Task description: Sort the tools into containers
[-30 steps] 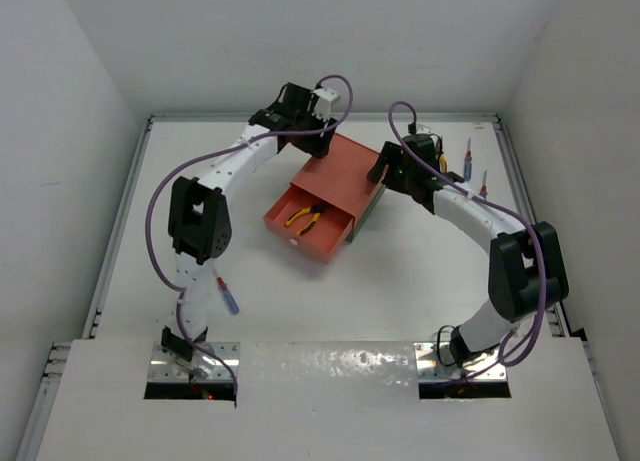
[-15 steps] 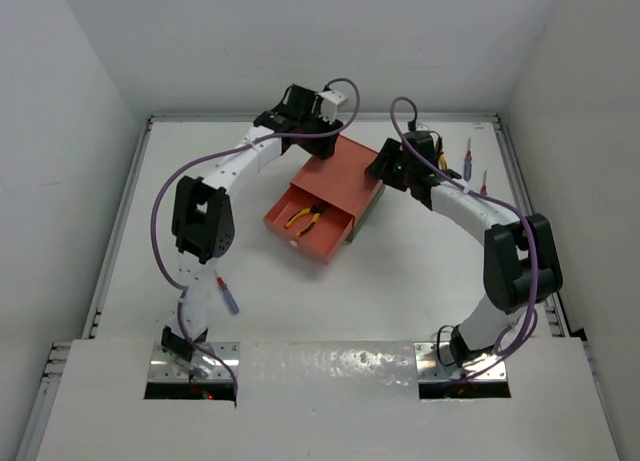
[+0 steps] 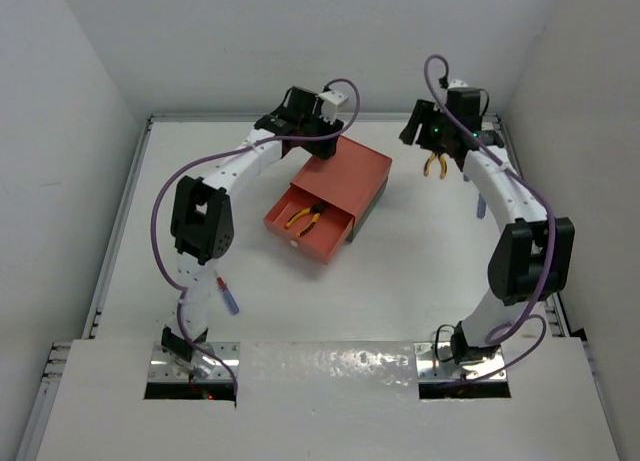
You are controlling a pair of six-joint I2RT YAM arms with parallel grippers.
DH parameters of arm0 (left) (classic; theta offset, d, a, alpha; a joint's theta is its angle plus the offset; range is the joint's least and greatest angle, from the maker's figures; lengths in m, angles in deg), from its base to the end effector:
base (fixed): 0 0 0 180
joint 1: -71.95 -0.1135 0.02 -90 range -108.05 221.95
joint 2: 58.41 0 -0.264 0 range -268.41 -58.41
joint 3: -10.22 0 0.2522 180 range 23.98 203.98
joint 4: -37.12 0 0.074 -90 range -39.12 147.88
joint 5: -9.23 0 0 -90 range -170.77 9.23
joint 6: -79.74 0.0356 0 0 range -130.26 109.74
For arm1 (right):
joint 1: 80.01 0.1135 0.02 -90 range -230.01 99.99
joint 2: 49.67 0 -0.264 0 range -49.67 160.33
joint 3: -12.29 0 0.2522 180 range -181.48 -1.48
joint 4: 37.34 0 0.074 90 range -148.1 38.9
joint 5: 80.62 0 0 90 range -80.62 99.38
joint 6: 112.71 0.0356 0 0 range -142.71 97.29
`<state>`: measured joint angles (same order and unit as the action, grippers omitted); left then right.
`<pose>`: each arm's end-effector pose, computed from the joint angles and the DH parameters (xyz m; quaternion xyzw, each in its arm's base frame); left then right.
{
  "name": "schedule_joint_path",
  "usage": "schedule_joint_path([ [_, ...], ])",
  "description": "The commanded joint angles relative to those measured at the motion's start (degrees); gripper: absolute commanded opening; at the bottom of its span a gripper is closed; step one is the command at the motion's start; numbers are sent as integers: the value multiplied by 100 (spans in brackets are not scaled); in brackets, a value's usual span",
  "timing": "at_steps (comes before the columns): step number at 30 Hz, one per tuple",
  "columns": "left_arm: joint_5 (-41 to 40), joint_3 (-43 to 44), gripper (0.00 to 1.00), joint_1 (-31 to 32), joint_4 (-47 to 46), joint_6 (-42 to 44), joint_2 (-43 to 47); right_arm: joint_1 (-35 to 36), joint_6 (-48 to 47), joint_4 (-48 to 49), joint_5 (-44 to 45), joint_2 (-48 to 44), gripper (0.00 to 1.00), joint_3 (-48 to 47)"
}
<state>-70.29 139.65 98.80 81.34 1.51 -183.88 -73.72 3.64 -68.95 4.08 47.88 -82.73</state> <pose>0.4503 -0.2352 0.2755 0.3350 0.8399 -0.1371 0.4043 0.3945 0.0468 0.3027 0.1324 0.8729 0.1707 0.4376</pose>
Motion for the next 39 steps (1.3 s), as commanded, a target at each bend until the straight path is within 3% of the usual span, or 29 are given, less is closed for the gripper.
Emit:
schedule_joint_path([
  [1, -222, -388, 48, 75, 795, 89, -241, -399, -482, -272, -226, -158, 61, -409],
  [2, -213, -388, 48, 75, 804, 89, -250, -496, -447, -307, -43, -132, 53, -391],
  [3, -187, -388, 48, 75, 804, 106, -232, -627, -429, -368, -41, 51, 53, -435],
  [4, -187, -397, 48, 75, 813, 115, -224, -820, -455, -578, 185, 209, 37, -522],
  [7, -134, -423, 48, 75, 804, 132, -180, -980, -717, -1105, 1290, 1375, 30, -1389],
  [8, -117, -432, 49, 75, 795, 141, -171, -980, -832, -1220, 1460, 1623, 30, -1646],
  [13, -55, -634, 49, 83, 751, 176, -83, -1024, -1307, -1661, 1918, 2872, 53, -3141],
  [17, -19, -897, 49, 83, 637, 168, 5, -1146, -1369, -1467, 1980, 3444, 55, -3563],
  [35, -20, -801, 49, 83, 690, 159, -4, -1208, -1132, -1582, 1585, 4324, 43, -3283],
  [39, -20, -810, 49, 83, 690, 150, -13, -1208, -1193, -1502, 1593, 4289, 28, -3213],
])
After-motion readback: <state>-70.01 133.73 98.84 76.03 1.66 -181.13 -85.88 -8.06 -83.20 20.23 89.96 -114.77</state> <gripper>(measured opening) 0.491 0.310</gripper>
